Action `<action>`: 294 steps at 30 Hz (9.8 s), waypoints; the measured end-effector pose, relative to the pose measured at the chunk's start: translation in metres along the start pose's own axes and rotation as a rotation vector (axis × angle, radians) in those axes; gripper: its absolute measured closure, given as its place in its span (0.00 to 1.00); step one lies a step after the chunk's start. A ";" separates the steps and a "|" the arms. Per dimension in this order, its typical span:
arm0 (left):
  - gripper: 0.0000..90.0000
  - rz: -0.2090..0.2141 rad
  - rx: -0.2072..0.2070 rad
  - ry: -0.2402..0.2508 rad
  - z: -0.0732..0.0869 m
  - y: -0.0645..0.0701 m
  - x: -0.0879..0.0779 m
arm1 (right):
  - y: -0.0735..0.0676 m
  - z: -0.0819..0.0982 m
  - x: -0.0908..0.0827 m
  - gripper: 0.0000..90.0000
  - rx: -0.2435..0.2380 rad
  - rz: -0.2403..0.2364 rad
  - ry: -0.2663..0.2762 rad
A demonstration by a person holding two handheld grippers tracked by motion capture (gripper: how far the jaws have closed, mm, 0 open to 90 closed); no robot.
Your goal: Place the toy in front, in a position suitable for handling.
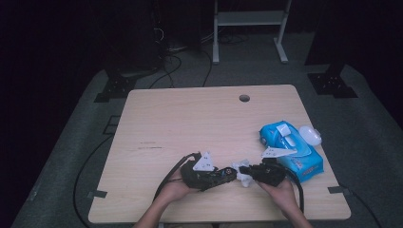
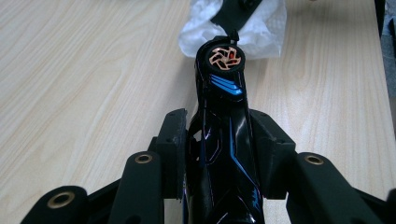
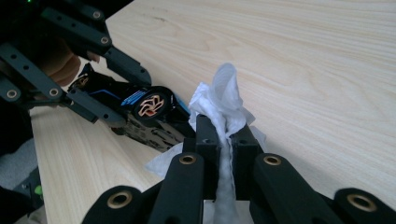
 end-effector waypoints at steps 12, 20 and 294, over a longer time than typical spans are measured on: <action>0.58 0.019 -0.066 0.039 0.001 -0.001 -0.006 | -0.011 -0.004 -0.002 0.94 -0.079 0.073 -0.015; 0.40 -0.006 -0.067 0.011 0.019 0.005 -0.024 | -0.030 -0.018 -0.002 0.94 -0.142 0.036 0.012; 0.15 -0.179 -0.209 0.119 0.042 -0.044 -0.056 | 0.023 0.018 -0.093 0.42 -0.143 0.161 0.172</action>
Point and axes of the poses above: each handheld gripper's, and its own axes: x roughly forward along the jaws, z roughly out of its underside, y roughly to its right, the point moved 3 cm from there along x, roughly forward along the jaws, and after that the axes turned 5 degrees about x, right-handed, at the moved point
